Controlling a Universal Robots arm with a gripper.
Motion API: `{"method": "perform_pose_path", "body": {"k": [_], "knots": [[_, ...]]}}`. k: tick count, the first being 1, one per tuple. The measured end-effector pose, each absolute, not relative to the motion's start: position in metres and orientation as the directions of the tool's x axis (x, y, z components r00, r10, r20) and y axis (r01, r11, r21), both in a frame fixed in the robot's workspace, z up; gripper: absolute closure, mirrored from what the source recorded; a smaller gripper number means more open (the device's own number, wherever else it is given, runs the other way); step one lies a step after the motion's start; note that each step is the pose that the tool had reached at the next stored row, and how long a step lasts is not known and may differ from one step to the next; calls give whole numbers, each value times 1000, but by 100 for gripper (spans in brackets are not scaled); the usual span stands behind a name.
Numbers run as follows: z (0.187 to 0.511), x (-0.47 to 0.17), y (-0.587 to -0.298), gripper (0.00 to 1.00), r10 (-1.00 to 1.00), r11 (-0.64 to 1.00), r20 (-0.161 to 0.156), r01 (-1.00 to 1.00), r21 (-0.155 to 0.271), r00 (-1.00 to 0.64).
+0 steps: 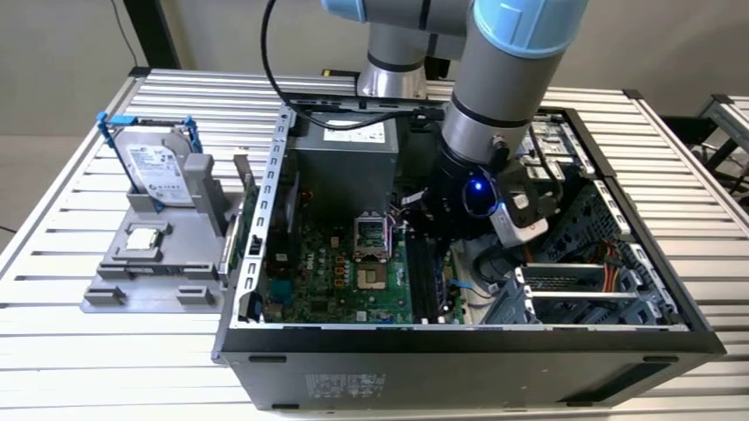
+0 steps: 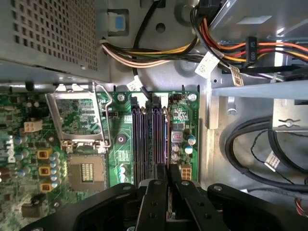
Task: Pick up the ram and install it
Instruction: 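Insert the ram into the slot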
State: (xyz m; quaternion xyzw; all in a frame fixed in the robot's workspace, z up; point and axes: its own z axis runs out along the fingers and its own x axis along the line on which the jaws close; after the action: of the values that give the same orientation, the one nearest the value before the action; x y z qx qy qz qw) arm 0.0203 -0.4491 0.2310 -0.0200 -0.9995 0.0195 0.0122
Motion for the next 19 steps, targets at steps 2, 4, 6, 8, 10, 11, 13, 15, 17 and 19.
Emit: {"method": "perform_pose_path", "body": {"k": [2, 4, 6, 8, 10, 11, 13, 15, 17, 19], "knots": [[231, 20, -449, 100, 41, 998, 23, 39, -53, -999], [232, 20, -449, 100, 41, 996, 22, 39, -79, -999], [231, 20, -446, 100, 41, 995, 22, 39, -87, -999], [230, 20, -443, 100, 40, 995, 22, 38, -91, -999], [228, 20, -440, 100, 31, 995, 22, 29, -95, -999], [227, 20, -440, 100, 26, 995, 21, 24, -98, -999], [225, 20, -438, 100, 18, 995, 21, 16, -102, -1000], [224, 20, -438, 100, 15, 994, 21, 13, -106, -1000], [223, 20, -436, 100, 14, 994, 21, 12, -108, -1000], [222, 21, -436, 100, 14, 994, 21, 12, -109, -1000]]}}
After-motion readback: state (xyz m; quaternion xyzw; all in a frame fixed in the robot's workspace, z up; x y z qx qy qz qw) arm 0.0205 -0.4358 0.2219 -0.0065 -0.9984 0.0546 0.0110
